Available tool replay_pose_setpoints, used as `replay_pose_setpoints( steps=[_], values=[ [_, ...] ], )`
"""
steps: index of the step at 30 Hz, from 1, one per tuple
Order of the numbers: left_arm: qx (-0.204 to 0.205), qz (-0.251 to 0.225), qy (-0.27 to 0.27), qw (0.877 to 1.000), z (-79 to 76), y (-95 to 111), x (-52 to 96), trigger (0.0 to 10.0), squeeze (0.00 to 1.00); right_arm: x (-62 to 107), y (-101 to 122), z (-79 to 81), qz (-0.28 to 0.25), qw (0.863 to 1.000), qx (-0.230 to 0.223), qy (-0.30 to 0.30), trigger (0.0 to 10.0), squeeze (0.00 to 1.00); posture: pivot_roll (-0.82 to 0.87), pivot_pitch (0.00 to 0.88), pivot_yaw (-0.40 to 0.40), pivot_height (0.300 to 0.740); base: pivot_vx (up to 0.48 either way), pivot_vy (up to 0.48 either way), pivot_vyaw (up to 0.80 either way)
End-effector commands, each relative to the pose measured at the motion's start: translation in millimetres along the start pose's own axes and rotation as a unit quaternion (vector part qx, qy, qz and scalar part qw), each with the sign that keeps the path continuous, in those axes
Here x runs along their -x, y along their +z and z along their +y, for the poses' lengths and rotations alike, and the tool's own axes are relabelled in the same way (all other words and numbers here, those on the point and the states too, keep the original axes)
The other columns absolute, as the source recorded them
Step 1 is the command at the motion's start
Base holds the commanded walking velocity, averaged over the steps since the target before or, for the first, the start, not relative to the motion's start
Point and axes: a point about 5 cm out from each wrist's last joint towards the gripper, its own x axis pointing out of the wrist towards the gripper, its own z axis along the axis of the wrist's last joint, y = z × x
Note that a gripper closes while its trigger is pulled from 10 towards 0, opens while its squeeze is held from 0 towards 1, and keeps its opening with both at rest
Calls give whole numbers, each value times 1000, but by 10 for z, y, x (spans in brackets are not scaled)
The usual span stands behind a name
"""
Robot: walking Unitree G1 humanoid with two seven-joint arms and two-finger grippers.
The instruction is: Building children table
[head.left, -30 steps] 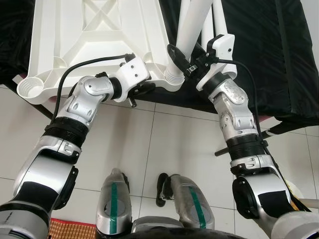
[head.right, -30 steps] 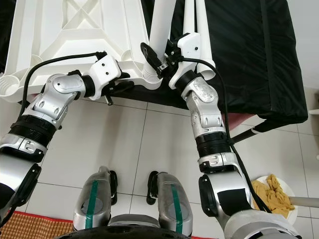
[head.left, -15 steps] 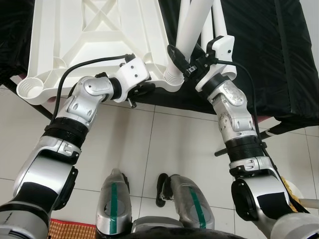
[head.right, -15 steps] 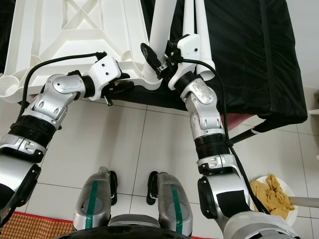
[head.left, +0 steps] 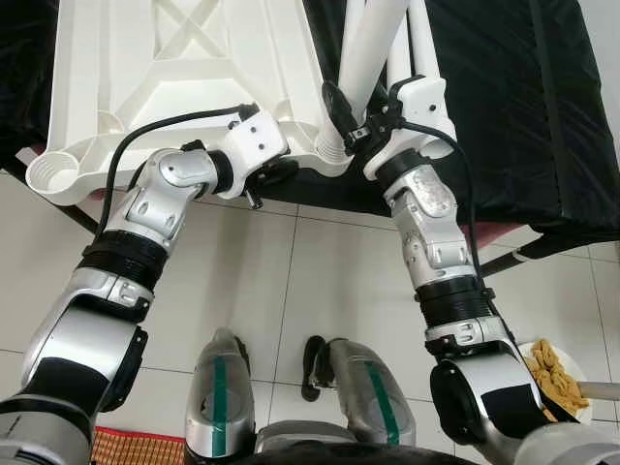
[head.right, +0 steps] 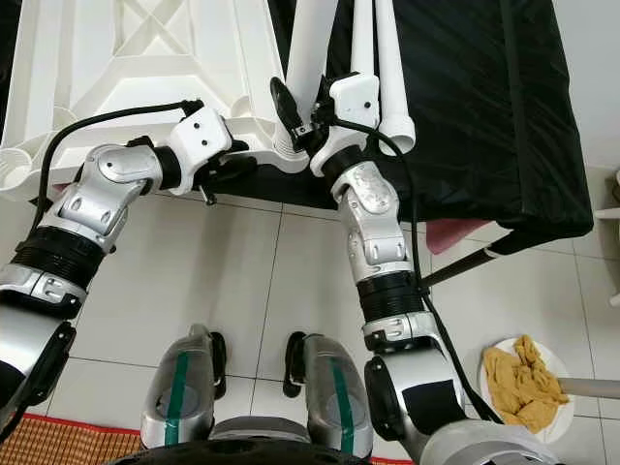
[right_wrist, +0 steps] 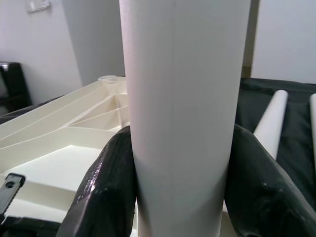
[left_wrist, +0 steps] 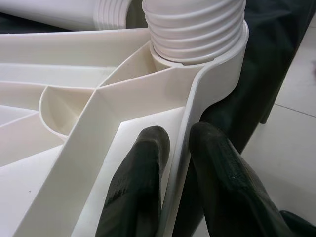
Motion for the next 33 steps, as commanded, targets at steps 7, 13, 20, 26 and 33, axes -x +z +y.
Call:
replay_pose_setpoints(
  steps=[7, 13, 20, 26, 33],
  values=[
    [-47, -58, 12, 997, 53, 312, 12, 10000, 0, 73, -301, -60, 68, 993, -8, -93, 10000, 0, 44, 96, -59, 740, 0, 0, 0],
    [-49, -59, 12, 997, 45, 326, 8, 10000, 0, 21, -308, -35, 65, 990, -8, -129, 10000, 0, 48, 90, -64, 740, 0, 0, 0],
    [-52, -63, 12, 997, 29, 347, -7, 10000, 0, -22, -293, 17, 41, 985, -20, -165, 10000, 0, 52, 69, -74, 740, 0, 0, 0],
    [-51, -65, 13, 997, 13, 346, -14, 10000, 0, -28, -285, 82, 32, 986, -26, -160, 10000, 0, 52, 57, -75, 740, 0, 0, 0],
    [-55, -70, 17, 996, 11, 375, -24, 10000, 0, -9, -294, 77, 32, 988, -19, -151, 10000, 0, 48, 56, -77, 740, 0, 0, 0]
  ],
)
